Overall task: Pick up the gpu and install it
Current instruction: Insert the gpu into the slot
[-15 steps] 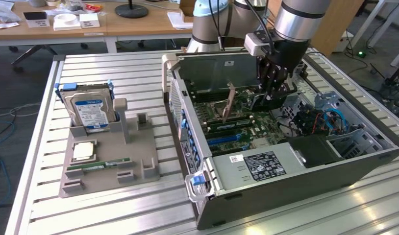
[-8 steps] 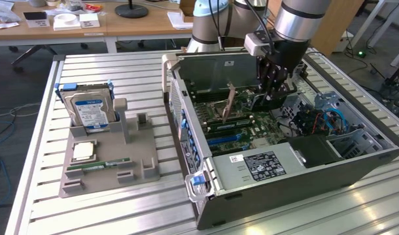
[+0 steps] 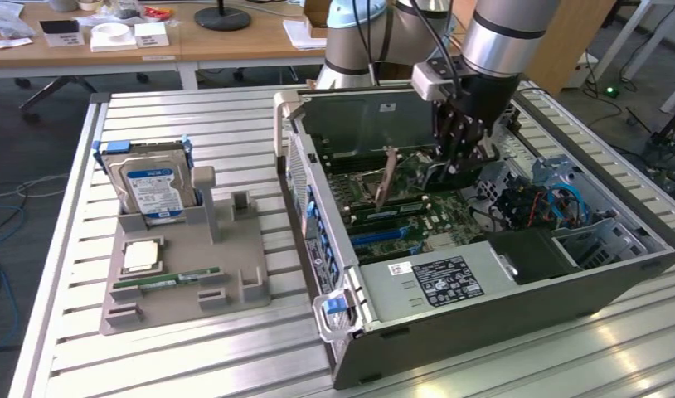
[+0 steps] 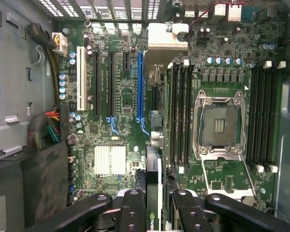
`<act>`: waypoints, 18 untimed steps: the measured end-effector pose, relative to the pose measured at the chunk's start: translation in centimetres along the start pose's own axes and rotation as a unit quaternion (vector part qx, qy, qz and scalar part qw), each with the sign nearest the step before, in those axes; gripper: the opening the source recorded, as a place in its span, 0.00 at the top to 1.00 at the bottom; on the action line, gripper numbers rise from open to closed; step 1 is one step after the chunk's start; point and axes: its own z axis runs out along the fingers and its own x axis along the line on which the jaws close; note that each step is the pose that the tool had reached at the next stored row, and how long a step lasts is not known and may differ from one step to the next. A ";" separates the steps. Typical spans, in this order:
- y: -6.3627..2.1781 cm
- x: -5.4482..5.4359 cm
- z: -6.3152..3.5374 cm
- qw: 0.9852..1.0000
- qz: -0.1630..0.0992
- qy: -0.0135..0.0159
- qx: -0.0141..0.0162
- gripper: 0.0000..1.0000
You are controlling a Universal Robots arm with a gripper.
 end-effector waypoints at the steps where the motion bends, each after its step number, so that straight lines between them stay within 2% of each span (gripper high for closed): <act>1: 0.01 0.0 0.14 1.000 0.000 0.000 0.000 0.74; 5: 0.07 0.0 0.59 1.000 0.000 0.000 0.000 0.74; 18: 0.25 0.8 0.77 1.000 0.000 0.000 0.000 0.74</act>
